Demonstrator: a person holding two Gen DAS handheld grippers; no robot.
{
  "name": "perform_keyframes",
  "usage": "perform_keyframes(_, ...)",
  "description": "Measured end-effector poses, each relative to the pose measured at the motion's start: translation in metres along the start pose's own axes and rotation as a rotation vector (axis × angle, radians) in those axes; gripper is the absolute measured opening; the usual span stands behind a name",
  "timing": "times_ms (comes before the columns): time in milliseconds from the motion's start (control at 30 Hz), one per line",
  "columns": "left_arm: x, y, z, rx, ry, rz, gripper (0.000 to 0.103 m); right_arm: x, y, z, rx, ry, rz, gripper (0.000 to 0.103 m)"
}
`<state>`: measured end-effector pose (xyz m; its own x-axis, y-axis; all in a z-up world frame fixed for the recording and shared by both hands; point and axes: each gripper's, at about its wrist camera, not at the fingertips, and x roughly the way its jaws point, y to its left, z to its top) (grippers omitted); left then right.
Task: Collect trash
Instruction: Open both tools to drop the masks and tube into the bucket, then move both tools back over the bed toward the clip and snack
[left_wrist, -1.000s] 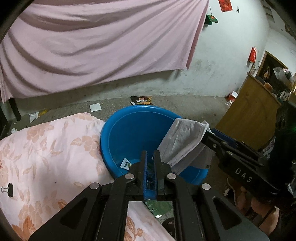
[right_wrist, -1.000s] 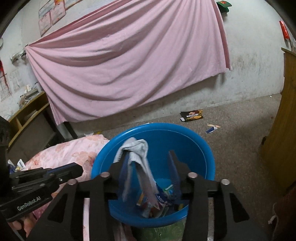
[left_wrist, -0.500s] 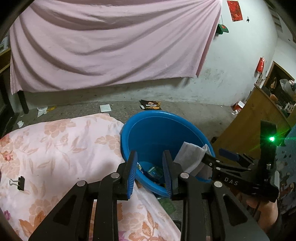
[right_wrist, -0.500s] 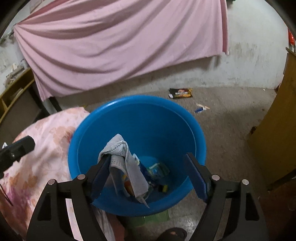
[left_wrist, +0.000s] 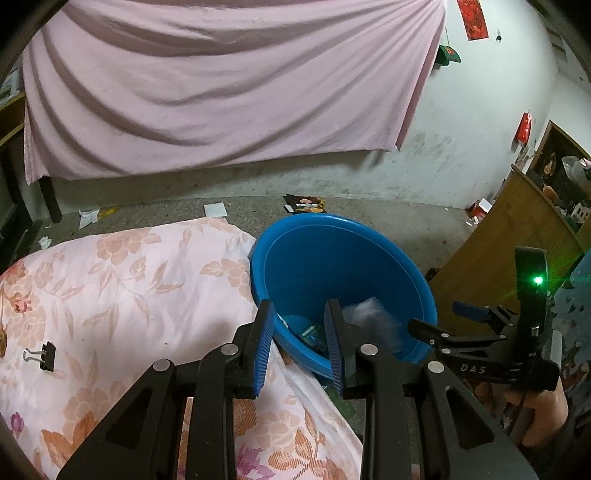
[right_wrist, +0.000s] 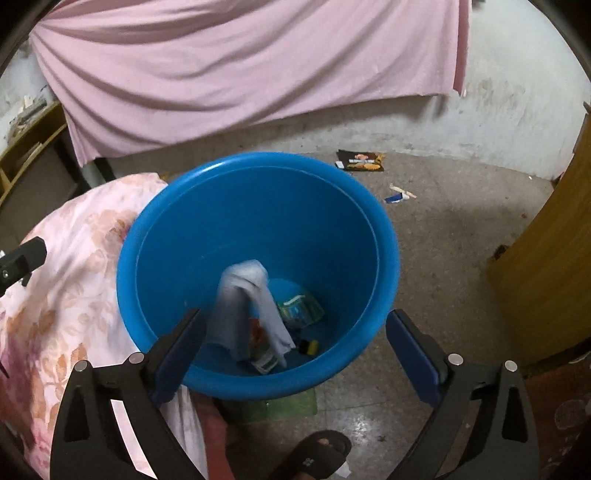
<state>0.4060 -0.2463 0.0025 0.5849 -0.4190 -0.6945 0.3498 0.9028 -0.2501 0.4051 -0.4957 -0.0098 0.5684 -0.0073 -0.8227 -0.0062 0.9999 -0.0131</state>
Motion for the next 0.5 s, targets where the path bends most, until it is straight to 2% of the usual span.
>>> perform_keyframes(100, -0.004, 0.003, 0.0, -0.009, -0.016, -0.004, 0.024, -0.011, -0.001, 0.0, 0.015, -0.041, 0.014, 0.099)
perform_keyframes(167, -0.008, 0.005, 0.0, -0.015, -0.034, -0.001, 0.024, -0.022, 0.002, 0.003, 0.019, -0.102, 0.027, 0.099)
perform_keyframes(300, -0.023, 0.012, 0.0, -0.027, -0.081, 0.001, 0.025, -0.056, 0.01, 0.008, 0.029, -0.283, 0.081, 0.099)
perform_keyframes(433, -0.048, 0.022, 0.002, -0.044, -0.172, -0.007, 0.038, -0.086, 0.024, 0.011, 0.048, -0.464, 0.149, 0.103)
perform_keyframes(500, -0.062, 0.029, 0.003, -0.047, -0.218, -0.001, 0.039, -0.1, 0.034, 0.011, 0.045, -0.552, 0.179, 0.103)
